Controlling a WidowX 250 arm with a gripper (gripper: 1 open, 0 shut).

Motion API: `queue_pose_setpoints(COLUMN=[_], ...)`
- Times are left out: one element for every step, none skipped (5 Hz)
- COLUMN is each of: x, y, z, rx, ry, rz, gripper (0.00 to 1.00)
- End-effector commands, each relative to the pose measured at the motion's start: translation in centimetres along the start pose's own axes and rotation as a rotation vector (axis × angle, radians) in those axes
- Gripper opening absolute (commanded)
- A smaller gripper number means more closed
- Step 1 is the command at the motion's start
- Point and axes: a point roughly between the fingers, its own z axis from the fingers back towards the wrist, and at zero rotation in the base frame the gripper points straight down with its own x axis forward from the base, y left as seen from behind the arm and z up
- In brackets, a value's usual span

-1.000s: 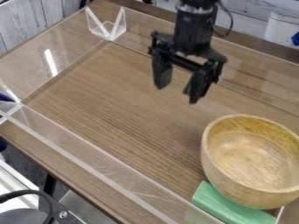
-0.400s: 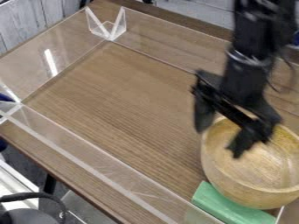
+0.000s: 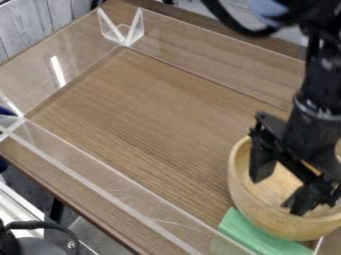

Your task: Put the green block in the brown bowl

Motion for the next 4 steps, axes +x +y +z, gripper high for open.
queue_pose_setpoints(x=[0.4,0.0,0.1,0.1], y=[-0.7,-0.7,-0.6,-0.5], z=[-0.7,-2.5,-2.9,-3.3], rx=[-0.01,-0.022,-0.024,-0.027], ry=[-0.025,-0.006,-0.003,0.002], rz=[-0.093,-0.106,-0.105,-0.105], gripper=[1.0,1.0,1.0,1.0])
